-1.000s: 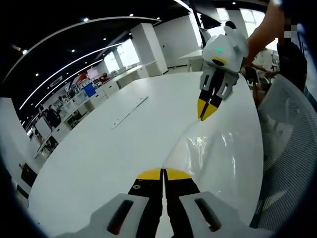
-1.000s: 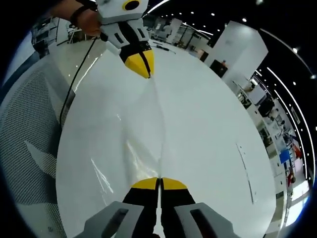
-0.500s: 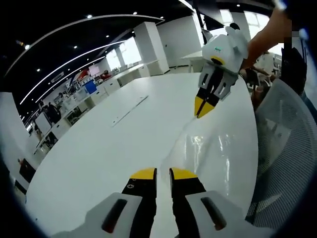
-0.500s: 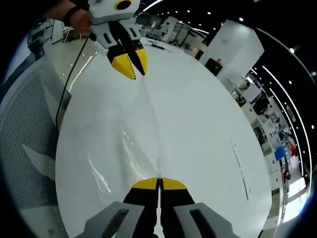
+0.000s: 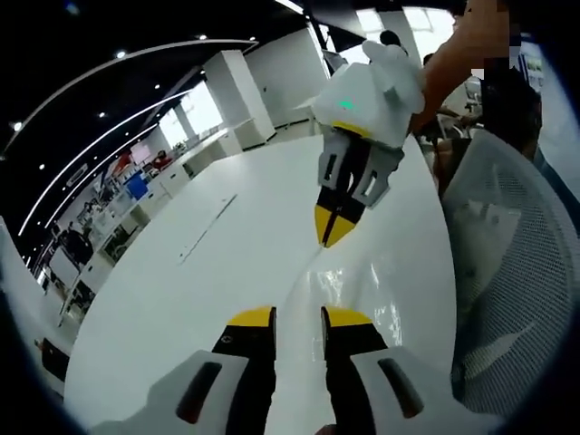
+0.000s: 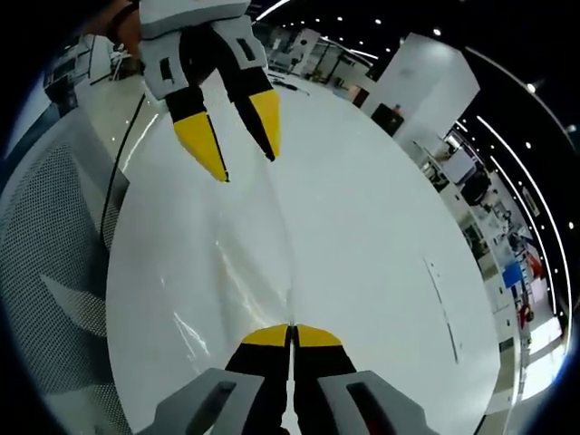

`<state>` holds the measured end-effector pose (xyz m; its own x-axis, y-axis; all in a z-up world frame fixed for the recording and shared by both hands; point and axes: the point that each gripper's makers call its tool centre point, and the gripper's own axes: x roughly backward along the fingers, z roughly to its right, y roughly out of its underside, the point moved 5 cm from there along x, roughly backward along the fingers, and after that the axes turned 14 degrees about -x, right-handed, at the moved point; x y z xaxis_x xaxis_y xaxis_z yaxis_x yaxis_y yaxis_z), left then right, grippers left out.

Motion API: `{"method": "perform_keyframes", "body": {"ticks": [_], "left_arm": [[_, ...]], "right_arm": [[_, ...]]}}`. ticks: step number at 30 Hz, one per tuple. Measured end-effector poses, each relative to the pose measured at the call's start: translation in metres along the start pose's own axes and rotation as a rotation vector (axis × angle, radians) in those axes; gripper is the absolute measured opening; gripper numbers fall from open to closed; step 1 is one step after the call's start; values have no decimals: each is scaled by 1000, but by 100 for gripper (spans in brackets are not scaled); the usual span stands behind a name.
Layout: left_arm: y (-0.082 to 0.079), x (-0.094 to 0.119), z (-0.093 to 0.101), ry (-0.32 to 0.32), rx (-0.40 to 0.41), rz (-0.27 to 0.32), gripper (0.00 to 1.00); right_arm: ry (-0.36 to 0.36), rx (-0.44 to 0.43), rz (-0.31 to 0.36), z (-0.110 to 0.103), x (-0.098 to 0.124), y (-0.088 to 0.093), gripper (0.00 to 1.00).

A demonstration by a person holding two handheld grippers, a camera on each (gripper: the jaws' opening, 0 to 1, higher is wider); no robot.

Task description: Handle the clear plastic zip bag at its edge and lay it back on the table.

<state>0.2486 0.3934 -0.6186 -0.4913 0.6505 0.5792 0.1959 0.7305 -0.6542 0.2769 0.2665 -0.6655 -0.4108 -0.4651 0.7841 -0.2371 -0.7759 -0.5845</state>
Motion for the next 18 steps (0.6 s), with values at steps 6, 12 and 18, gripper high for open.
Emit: {"method": "perform_keyframes", "body": {"ticks": [6,12,18], "left_arm": [[-14,-17,4,51,-142,-16,16],[-21,-36,15,99,-238,-19,14],[-28,-48,15,106,-236,-4,13]], "right_arm": [[-3,4,-2,-2,0,-1,0],[-4,8,7,-5,0,-4,0],[-7,8,6,-6,-2,-4,0]]}}
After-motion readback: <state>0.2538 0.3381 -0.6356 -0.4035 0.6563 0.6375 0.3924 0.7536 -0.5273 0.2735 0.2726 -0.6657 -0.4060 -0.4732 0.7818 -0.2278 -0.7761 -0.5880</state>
